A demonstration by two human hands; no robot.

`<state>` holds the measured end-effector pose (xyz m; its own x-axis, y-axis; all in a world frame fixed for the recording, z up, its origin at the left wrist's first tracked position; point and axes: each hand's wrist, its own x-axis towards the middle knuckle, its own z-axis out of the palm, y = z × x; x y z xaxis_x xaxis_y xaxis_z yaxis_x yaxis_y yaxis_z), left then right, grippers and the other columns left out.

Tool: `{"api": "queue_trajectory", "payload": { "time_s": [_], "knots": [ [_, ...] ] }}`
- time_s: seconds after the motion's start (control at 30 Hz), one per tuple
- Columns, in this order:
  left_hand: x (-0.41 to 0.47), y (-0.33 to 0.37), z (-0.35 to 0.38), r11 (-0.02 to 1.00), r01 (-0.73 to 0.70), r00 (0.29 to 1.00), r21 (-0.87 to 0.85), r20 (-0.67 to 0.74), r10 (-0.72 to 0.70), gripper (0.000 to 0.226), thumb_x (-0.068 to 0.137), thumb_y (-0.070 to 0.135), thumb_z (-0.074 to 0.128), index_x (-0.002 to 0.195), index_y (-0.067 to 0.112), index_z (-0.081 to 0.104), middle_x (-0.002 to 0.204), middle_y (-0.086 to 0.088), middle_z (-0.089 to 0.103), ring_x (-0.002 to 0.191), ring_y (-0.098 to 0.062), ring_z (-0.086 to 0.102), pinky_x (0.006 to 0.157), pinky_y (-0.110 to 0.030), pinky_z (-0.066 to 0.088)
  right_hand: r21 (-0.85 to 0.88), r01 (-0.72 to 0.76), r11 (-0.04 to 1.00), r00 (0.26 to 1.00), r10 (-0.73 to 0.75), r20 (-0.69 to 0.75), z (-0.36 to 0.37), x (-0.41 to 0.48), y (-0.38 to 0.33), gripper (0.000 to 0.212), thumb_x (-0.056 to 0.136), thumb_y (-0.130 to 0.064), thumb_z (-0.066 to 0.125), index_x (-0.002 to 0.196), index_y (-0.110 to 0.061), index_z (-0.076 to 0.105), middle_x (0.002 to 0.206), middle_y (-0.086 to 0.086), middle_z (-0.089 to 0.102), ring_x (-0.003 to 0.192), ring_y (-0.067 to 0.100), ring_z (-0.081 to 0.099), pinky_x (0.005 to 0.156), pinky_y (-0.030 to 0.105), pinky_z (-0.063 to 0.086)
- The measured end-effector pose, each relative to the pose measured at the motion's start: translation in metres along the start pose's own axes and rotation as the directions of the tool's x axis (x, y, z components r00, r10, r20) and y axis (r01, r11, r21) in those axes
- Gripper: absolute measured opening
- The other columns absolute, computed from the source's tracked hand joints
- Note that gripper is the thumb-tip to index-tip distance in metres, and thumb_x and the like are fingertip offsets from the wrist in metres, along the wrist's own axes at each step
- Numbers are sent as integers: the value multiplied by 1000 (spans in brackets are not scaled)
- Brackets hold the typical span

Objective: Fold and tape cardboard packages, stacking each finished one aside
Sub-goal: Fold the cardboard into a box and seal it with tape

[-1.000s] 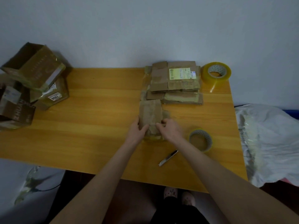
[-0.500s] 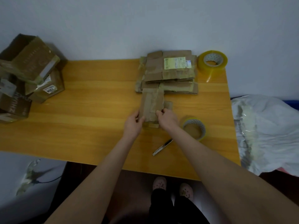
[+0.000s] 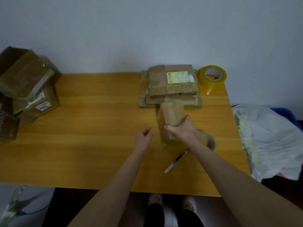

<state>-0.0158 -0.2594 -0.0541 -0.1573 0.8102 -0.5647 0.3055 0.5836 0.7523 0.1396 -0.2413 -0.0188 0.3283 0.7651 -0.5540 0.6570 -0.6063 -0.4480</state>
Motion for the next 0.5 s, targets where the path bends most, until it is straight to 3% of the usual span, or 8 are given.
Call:
{"api": "queue_trajectory", "payload": {
  "time_s": [0.13, 0.2, 0.3, 0.37, 0.5],
  "knots": [
    [20, -4, 4, 975, 218, 954, -55, 225, -200, 65, 89, 50, 58, 137, 7, 45, 137, -11, 52, 121, -30, 53, 103, -45, 44, 121, 9, 993, 1000, -11, 19, -6, 6, 4, 100, 67, -69, 69, 143, -20, 27, 135, 6, 50, 120, 33, 51, 93, 45, 47],
    [17, 0, 9, 937, 297, 908, -183, 357, -218, 57, 89, 55, 55, 128, 14, 48, 128, -2, 56, 116, -25, 55, 103, -45, 43, 265, 25, 964, 999, -34, 30, -12, 7, 2, 96, 67, -65, 72, 142, -19, 32, 137, 4, 50, 122, 30, 51, 98, 48, 46],
    [17, 5, 13, 834, 412, 856, -366, 470, -217, 42, 90, 50, 56, 119, 21, 51, 117, -2, 60, 105, -22, 58, 103, -47, 43, 399, 16, 917, 998, -36, 43, -19, 5, 1, 92, 68, -60, 74, 140, -19, 37, 134, 3, 52, 118, 29, 53, 95, 50, 49],
    [19, 3, 11, 841, 393, 874, -372, 437, -214, 43, 86, 46, 64, 117, 18, 53, 118, -4, 61, 106, -22, 59, 100, -44, 46, 394, 25, 919, 999, -38, 25, -23, 3, 0, 94, 65, -63, 73, 140, -19, 36, 134, 3, 52, 117, 29, 54, 95, 50, 49],
    [22, 1, 7, 945, 238, 962, -225, 190, -197, 48, 82, 25, 74, 119, 6, 50, 113, -6, 59, 101, -24, 59, 80, -34, 54, 107, 48, 993, 996, -39, -81, -20, -8, -7, 100, 65, -73, 67, 140, -18, 29, 129, 6, 56, 115, 32, 56, 88, 44, 50]
  ]
}}
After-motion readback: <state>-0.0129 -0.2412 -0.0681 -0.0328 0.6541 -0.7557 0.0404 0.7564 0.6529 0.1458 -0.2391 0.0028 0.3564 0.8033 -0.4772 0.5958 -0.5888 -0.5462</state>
